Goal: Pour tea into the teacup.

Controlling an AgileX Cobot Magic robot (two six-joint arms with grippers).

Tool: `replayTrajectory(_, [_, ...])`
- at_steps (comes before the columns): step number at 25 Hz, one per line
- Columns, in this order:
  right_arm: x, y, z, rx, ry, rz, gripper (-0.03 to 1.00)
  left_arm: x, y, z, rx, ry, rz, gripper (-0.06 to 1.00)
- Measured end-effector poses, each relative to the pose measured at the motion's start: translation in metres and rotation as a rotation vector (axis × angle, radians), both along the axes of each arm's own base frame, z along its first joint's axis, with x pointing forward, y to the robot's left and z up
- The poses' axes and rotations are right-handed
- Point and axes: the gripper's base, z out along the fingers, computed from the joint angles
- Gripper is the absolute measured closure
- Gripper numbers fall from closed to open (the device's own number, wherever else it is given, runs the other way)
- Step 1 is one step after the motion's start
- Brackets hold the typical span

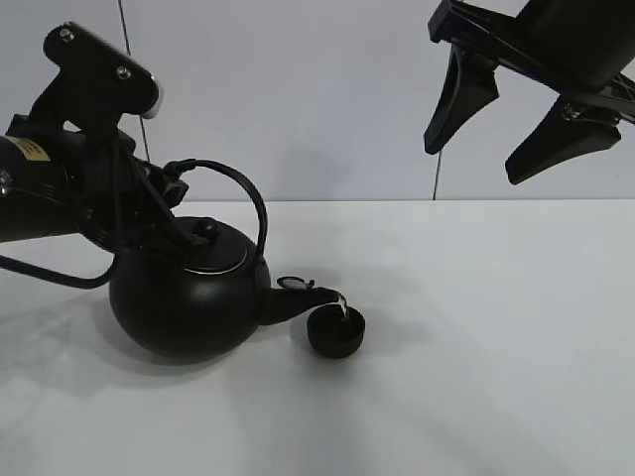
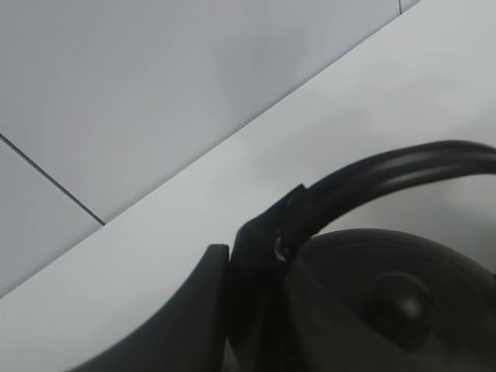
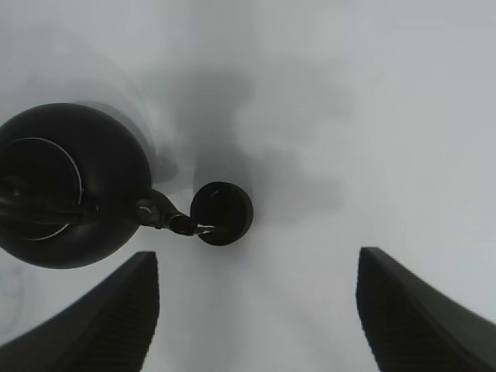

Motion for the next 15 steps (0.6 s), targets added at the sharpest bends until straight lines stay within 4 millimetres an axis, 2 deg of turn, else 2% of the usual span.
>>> replayTrajectory(9, [0.0000,0.0000,0.0000,0.000,0.000,0.000,0.47,0.0003,0.0014,-0.0004,-0.014,0.010,0.023,0.82])
replayTrajectory(15, [0.0000,0.0000,0.0000,0.000,0.000,0.000,0.47,0.0011,0.0017,0.0012,-0.116,0.025,0.066,0.82])
